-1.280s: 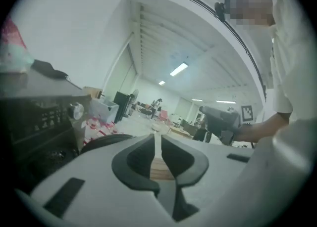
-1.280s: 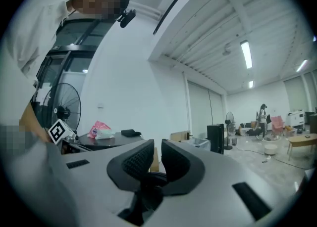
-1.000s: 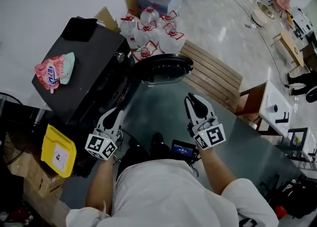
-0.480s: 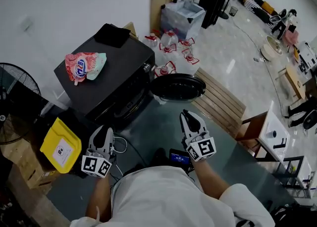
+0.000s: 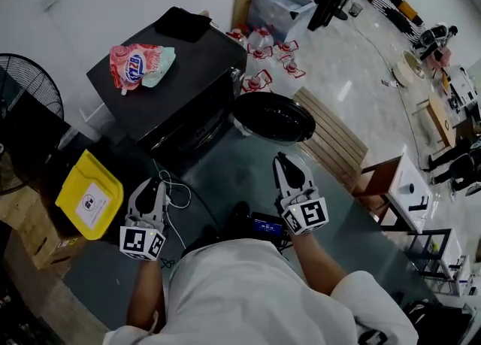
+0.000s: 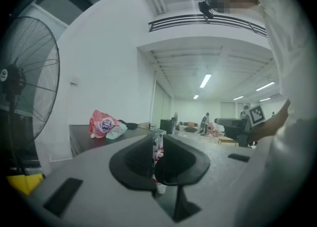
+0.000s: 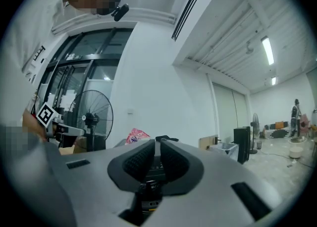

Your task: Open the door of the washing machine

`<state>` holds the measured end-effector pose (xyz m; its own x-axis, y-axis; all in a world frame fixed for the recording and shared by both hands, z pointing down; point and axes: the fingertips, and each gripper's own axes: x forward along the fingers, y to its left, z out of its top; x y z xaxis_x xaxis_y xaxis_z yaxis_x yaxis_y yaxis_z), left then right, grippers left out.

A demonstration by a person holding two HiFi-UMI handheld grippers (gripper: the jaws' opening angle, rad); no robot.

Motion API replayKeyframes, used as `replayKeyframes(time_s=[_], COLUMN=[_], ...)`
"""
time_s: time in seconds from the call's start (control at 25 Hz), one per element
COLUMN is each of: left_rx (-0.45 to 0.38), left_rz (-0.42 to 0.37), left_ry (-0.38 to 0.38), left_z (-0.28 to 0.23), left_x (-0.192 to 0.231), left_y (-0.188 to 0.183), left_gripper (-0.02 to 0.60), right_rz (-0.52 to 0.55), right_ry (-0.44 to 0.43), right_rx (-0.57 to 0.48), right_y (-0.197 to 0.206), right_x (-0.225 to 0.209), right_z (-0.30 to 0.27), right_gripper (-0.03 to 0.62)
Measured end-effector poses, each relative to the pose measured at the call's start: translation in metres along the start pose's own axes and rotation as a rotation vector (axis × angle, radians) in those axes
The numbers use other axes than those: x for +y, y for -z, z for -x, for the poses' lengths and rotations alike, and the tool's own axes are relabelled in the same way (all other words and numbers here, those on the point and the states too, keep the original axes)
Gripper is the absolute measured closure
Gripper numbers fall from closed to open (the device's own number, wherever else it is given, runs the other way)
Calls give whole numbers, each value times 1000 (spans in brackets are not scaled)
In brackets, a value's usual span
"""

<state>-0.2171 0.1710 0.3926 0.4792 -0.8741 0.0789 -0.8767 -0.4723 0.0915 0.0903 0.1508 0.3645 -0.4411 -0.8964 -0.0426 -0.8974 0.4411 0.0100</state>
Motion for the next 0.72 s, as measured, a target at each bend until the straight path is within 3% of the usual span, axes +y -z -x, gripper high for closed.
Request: replayKeyframes(time_s=[0.28, 0.44, 0.72], left_rx=[18, 8, 5], left_rz=[44, 42, 12], left_ry=[4, 3, -3], left_z=[28, 34, 27], left_x=[4, -1, -9], left_y=[20, 16, 16], left_gripper=[515, 522, 522], right_rz=[-12, -69, -27], right_ry=[9, -5, 13], right_rx=[24, 39, 36], right_y=[11, 16, 13], right_x=[32, 38, 35], right_z=[23, 29, 31], right_gripper=[540, 542, 546])
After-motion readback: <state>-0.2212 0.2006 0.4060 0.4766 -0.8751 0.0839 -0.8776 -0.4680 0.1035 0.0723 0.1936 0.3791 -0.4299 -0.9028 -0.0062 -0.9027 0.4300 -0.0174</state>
